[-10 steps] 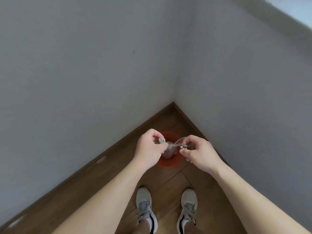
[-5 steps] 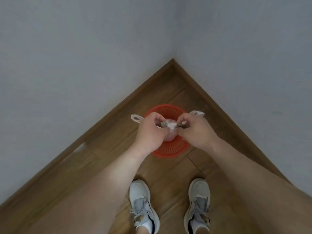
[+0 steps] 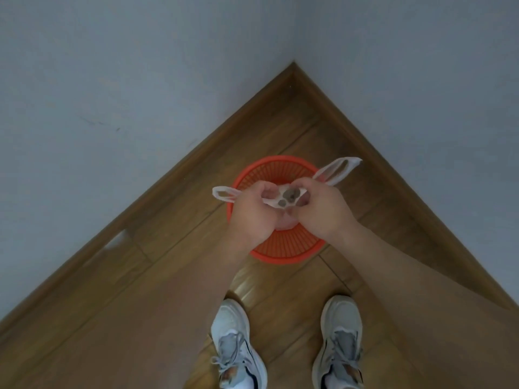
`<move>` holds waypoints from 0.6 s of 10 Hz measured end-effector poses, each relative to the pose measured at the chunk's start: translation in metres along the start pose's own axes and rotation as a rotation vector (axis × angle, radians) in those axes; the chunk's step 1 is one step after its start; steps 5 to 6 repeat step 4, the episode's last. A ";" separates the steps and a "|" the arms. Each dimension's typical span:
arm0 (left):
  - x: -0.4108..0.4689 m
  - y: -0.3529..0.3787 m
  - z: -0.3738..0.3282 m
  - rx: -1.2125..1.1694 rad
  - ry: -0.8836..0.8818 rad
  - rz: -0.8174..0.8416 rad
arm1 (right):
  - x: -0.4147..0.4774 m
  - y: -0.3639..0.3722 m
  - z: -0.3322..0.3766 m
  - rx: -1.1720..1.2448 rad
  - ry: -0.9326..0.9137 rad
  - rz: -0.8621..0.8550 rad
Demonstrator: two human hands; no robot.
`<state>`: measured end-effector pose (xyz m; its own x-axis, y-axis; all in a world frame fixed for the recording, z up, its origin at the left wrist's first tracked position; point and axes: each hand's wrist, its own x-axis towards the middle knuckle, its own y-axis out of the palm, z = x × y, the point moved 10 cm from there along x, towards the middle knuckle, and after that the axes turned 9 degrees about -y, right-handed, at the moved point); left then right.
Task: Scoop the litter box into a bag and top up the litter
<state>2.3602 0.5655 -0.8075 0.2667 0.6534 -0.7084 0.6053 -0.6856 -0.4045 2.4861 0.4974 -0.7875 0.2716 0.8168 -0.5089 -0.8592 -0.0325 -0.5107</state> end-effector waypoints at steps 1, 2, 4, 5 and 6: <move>0.000 -0.003 0.003 0.027 0.020 -0.017 | 0.000 0.002 -0.008 -0.010 0.016 -0.024; -0.002 -0.006 0.005 0.025 0.039 -0.020 | -0.001 -0.001 -0.009 -0.006 0.014 -0.057; -0.007 -0.008 0.005 -0.008 0.062 -0.024 | -0.002 -0.013 -0.008 -0.073 -0.020 -0.127; -0.007 -0.008 0.005 -0.008 0.062 -0.024 | -0.002 -0.013 -0.008 -0.073 -0.020 -0.127; -0.007 -0.008 0.005 -0.008 0.062 -0.024 | -0.002 -0.013 -0.008 -0.073 -0.020 -0.127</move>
